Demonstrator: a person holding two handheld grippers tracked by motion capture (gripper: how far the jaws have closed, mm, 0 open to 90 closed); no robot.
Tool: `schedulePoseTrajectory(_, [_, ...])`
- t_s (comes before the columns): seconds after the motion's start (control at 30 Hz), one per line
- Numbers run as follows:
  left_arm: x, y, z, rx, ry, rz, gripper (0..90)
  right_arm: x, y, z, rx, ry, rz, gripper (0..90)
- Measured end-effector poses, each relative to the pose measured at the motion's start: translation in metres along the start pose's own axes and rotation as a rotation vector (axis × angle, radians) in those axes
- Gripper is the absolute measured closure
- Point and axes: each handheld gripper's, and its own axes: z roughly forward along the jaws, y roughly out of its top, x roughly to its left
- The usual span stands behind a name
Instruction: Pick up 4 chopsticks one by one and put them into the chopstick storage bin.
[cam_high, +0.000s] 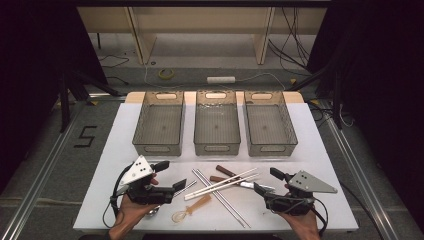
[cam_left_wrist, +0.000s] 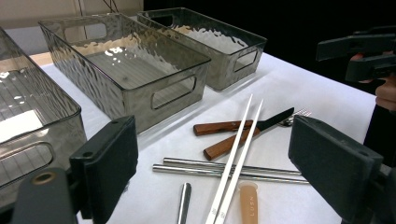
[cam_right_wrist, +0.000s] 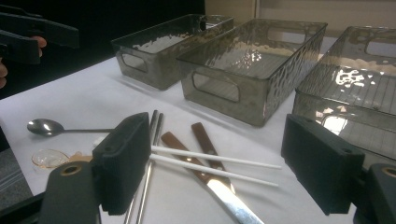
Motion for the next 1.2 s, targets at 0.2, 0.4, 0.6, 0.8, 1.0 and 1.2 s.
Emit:
schedulePoseTrajectory(0.2, [0.000, 0.002, 0.003, 0.034, -0.002, -0.006, 15.2, 0.000, 0.001, -0.001, 0.003, 0.001, -0.002, 25.5])
schedulePoseTrajectory(0.4, [0.000, 0.008, 0.009, 0.075, 0.002, -0.001, 15.6, 0.001, 0.001, 0.000, 0.010, 0.005, 0.002, 26.0])
schedulePoseTrajectory(0.6, [0.000, 0.014, 0.022, 0.161, -0.008, 0.017, 16.8, 0.001, 0.001, 0.001, 0.017, 0.010, -0.003, 26.0])
schedulePoseTrajectory(0.8, [0.000, 0.020, 0.041, 0.253, -0.035, 0.044, 20.3, 0.001, 0.001, 0.001, 0.026, 0.023, 0.000, 26.2])
schedulePoseTrajectory(1.0, [0.000, 0.017, 0.068, 0.372, -0.055, 0.081, 24.3, 0.002, 0.001, 0.002, 0.030, 0.033, -0.001, 26.6])
schedulePoseTrajectory(1.2, [0.000, 0.012, 0.090, 0.479, -0.056, 0.115, 29.0, 0.002, 0.000, 0.003, 0.046, 0.037, -0.002, 27.0])
